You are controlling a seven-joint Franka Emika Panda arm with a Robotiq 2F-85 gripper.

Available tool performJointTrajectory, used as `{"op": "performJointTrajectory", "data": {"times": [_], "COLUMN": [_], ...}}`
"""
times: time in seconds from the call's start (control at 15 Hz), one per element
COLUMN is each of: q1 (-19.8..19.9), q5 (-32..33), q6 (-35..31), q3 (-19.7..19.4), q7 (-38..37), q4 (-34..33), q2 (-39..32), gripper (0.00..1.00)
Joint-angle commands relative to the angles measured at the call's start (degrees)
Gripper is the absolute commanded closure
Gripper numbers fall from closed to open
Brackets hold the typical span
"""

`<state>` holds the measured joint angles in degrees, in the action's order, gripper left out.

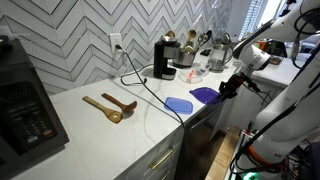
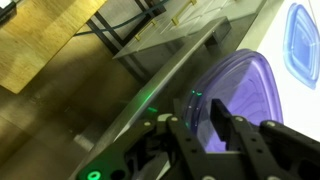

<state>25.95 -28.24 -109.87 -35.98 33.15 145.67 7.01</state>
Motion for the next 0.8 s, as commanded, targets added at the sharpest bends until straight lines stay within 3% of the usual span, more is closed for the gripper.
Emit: {"op": "performJointTrajectory", "data": {"times": [0.0,0.13,0.73], "q1": [0.35,0.57,0.47], "q5": [-1.92,-1.97,-3.99], "q6": [0.41,0.73,4.49], "q3": [-0.45,-0.55,-1.05], "q7": [0.95,0.5,0.56], "q4": [-0.13,-0.61,-3.65], "q2": [0.19,1.37,8.49], "gripper": [0.95,0.98,0.96]}}
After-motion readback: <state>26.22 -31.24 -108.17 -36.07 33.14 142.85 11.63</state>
